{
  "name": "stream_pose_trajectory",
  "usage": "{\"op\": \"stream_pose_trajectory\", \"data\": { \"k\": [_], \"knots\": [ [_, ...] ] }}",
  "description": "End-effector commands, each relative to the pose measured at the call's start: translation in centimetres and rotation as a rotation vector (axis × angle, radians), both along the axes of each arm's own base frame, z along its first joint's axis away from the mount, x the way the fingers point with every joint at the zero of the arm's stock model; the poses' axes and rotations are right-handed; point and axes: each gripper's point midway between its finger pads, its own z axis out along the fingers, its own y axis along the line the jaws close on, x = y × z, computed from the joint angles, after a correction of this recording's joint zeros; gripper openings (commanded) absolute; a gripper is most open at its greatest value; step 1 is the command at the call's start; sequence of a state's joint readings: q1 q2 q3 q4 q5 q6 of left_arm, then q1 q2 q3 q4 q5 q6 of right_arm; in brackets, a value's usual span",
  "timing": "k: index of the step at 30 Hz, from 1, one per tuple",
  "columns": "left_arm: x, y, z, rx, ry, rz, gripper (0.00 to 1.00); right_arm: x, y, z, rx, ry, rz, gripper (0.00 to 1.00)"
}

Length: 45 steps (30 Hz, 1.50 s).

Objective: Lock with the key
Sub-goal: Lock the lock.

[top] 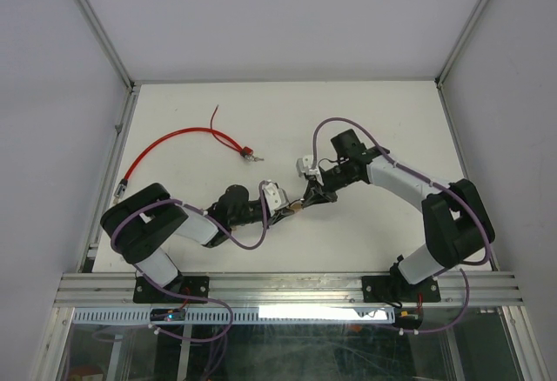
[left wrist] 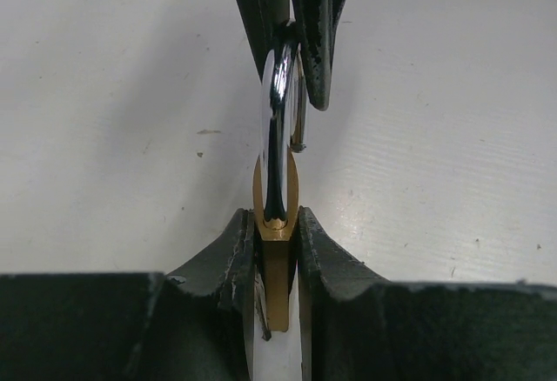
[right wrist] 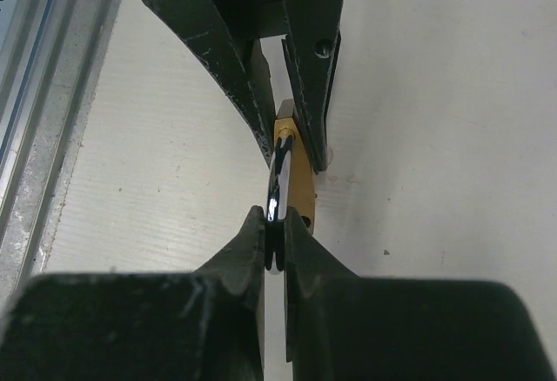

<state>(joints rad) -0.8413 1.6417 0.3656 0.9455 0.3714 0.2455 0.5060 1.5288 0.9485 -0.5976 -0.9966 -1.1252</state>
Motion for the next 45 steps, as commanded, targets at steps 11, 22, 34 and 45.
{"op": "stream_pose_trajectory", "data": {
  "k": [11, 22, 34, 45],
  "knots": [
    [-1.4, 0.7, -1.8, 0.038, 0.049, -0.106, 0.0, 2.4, 1.7, 0.1, -0.049, -0.097, -0.123, 0.0],
    [-2.2, 0.1, -2.3, 0.054, 0.099, -0.162, 0.0, 2.2, 0.8, 0.0, -0.062, -0.169, -0.078, 0.0],
    [-3.0, -0.1, -2.1, 0.053, 0.118, -0.213, 0.0, 2.9, 0.4, -0.6, -0.063, -0.298, -0.025, 0.0],
    [-2.3, 0.1, -2.3, 0.064, 0.109, -0.173, 0.0, 0.9, 0.7, -1.2, -0.103, -0.08, 0.028, 0.0]
  ]
}}
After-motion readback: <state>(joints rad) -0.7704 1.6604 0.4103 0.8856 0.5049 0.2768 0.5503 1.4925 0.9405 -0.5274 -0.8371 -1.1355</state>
